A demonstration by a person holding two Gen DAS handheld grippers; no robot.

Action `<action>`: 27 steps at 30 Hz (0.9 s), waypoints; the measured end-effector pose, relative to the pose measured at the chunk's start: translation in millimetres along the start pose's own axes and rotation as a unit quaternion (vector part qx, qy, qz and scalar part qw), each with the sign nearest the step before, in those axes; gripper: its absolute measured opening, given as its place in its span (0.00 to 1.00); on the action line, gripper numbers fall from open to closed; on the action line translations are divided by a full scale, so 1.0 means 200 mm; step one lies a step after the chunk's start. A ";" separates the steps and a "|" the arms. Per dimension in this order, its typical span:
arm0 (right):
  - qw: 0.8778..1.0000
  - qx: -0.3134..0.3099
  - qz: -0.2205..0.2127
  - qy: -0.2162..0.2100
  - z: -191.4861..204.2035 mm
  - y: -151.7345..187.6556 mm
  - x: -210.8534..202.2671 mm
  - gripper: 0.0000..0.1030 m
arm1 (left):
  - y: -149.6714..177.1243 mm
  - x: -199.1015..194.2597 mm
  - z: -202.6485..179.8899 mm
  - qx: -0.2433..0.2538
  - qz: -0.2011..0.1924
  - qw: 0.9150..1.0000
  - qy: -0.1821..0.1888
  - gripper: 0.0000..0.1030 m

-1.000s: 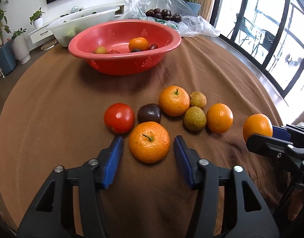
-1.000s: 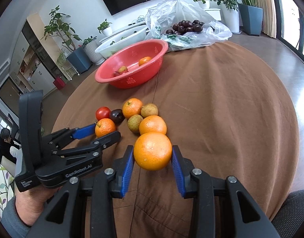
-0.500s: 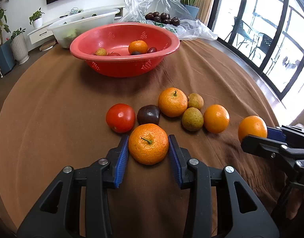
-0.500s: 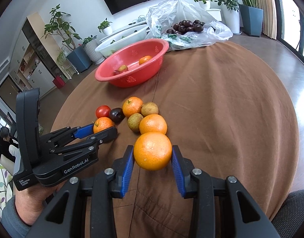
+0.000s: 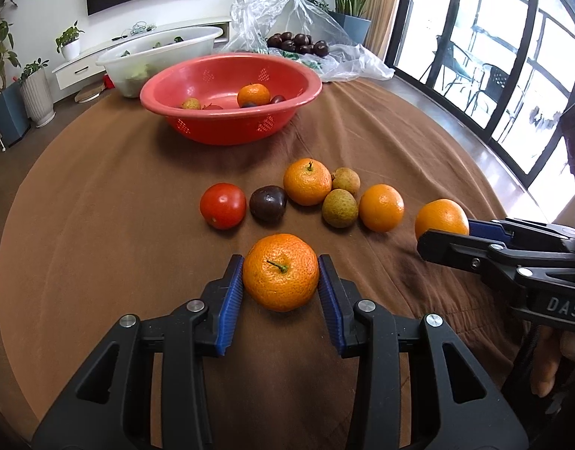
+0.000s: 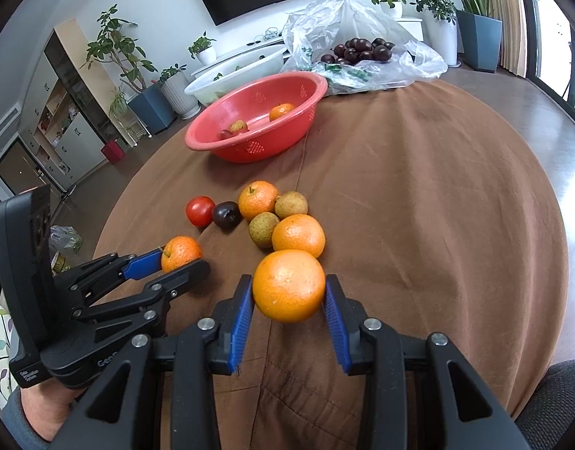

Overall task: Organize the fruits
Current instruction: 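Carry the orange and tangerine into the red bowl and open both tools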

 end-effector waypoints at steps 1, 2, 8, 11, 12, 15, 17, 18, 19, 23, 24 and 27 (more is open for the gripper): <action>1.000 0.000 0.000 0.000 0.00 0.00 0.00 0.39 | 0.00 -0.01 0.00 -0.001 -0.001 1.000 0.000 0.35; 1.000 0.001 -0.001 0.000 0.00 0.00 0.00 0.39 | 0.00 -0.02 0.01 -0.003 -0.002 1.000 0.000 0.35; 1.000 -0.002 -0.013 0.005 -0.02 -0.05 -0.05 0.39 | -0.05 -0.08 0.07 -0.015 -0.017 1.000 -0.005 0.35; 1.000 -0.002 -0.022 0.013 -0.07 -0.12 -0.07 0.39 | -0.09 -0.11 0.13 -0.022 -0.025 0.999 -0.010 0.35; 1.000 0.000 -0.025 0.015 -0.08 -0.14 -0.07 0.39 | -0.10 -0.12 0.14 -0.024 -0.027 0.999 -0.011 0.35; 0.999 -0.001 -0.035 0.022 -0.12 -0.22 -0.10 0.39 | -0.17 -0.14 0.20 -0.024 -0.035 0.999 -0.016 0.35; 0.999 -0.008 -0.045 0.027 -0.14 -0.29 -0.11 0.39 | -0.23 -0.17 0.23 -0.020 -0.043 0.999 -0.019 0.35; 0.998 -0.011 -0.049 0.029 -0.15 -0.32 -0.12 0.39 | -0.26 -0.17 0.24 -0.019 -0.046 0.999 -0.021 0.35; 0.998 -0.015 -0.052 0.030 -0.15 -0.36 -0.12 0.39 | -0.30 -0.18 0.25 -0.016 -0.050 0.998 -0.022 0.35; 0.997 -0.042 -0.062 0.024 -0.11 -0.52 -0.10 0.39 | -0.47 -0.19 0.31 -0.002 -0.063 0.997 -0.036 0.35; 0.997 -0.049 -0.062 0.022 -0.10 -0.55 -0.09 0.39 | -0.50 -0.19 0.33 -0.001 -0.064 0.997 -0.037 0.35; 0.995 -0.069 -0.063 0.015 -0.03 -0.67 -0.04 0.39 | -0.61 -0.16 0.36 0.006 -0.066 0.997 -0.039 0.35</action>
Point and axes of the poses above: each gripper's, at about its wrist camera, not at the fingertips, and x roughly the way its jaws point, z to its left, y to its underside, the point moved 9 cm from there along x, roughly the way its jaws point, and after that the axes turned 2 degrees about x, right-handed, at the moved point
